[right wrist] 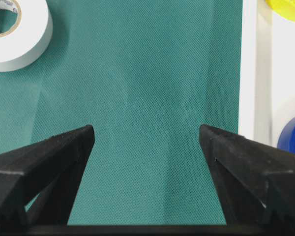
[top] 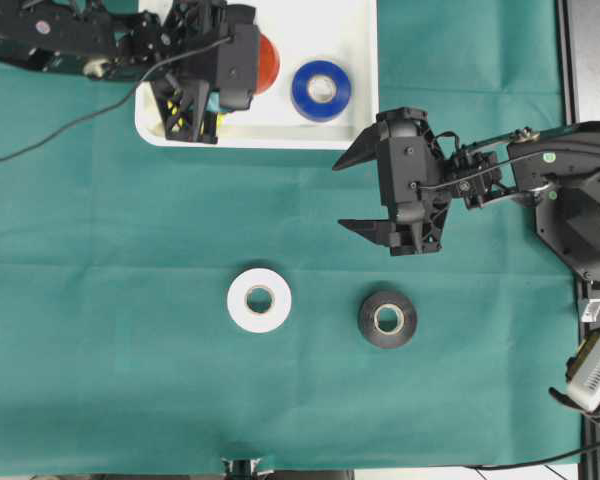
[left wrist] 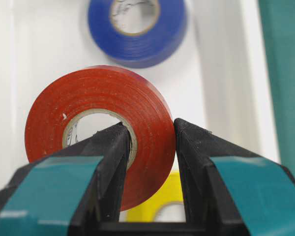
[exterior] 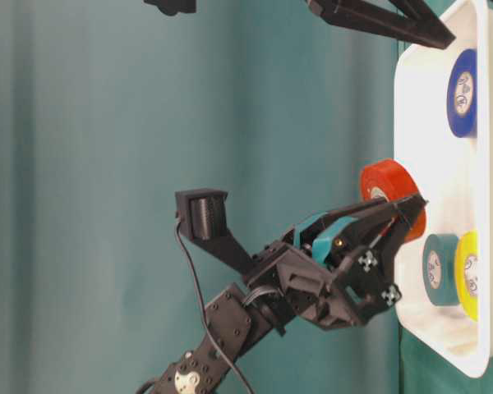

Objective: Put the tape alternately from left to right into the white case.
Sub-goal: 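Lift the red roll and carry it into the tray's top middle, then open left gripper, release red roll, and withdraw left of tray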

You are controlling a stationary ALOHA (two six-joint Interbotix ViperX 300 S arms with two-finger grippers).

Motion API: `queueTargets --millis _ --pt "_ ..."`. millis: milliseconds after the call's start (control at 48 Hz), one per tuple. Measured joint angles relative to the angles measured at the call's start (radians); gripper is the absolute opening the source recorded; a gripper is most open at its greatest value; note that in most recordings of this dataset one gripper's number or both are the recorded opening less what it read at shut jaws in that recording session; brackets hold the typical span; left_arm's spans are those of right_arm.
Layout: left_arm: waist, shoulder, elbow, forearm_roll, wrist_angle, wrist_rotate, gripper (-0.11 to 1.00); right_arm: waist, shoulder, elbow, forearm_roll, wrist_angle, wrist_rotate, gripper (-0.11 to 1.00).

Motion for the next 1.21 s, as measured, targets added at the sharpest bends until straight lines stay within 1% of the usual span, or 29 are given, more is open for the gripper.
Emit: queueTargets --millis 437,521,729,770,937,999,1041,1208 --pt "0.101 0.058 -0.04 0.0 0.0 0.003 0.28 0.0 0.0 0.002 0.0 0.0 0.0 0.74" --pt "0.103 0.064 -0.046 0.002 0.0 0.008 0.28 0.0 0.0 0.002 0.0 0.0 -0.002 0.74" --pt "0.101 0.08 -0.064 0.0 0.0 0.043 0.28 0.0 0.0 0.002 -0.002 0.0 -0.002 0.74" --pt "0.101 0.081 -0.064 0.0 0.0 0.044 0.34 0.0 0.0 0.002 0.0 0.0 0.0 0.74" --pt "0.1 0.081 -0.064 0.002 -0.002 0.049 0.83 0.0 0.0 0.002 0.0 0.0 -0.002 0.74" --pt "0.1 0.081 -0.064 0.002 0.0 0.049 0.94 0.0 0.0 0.003 -0.002 0.0 0.0 0.74" --pt "0.098 0.083 -0.064 0.003 0.0 0.049 0.98 0.0 0.0 0.003 0.0 0.0 0.0 0.74" --pt "0.098 0.081 -0.064 0.002 0.0 0.051 0.98 0.0 0.0 0.006 -0.002 0.0 -0.002 0.74"
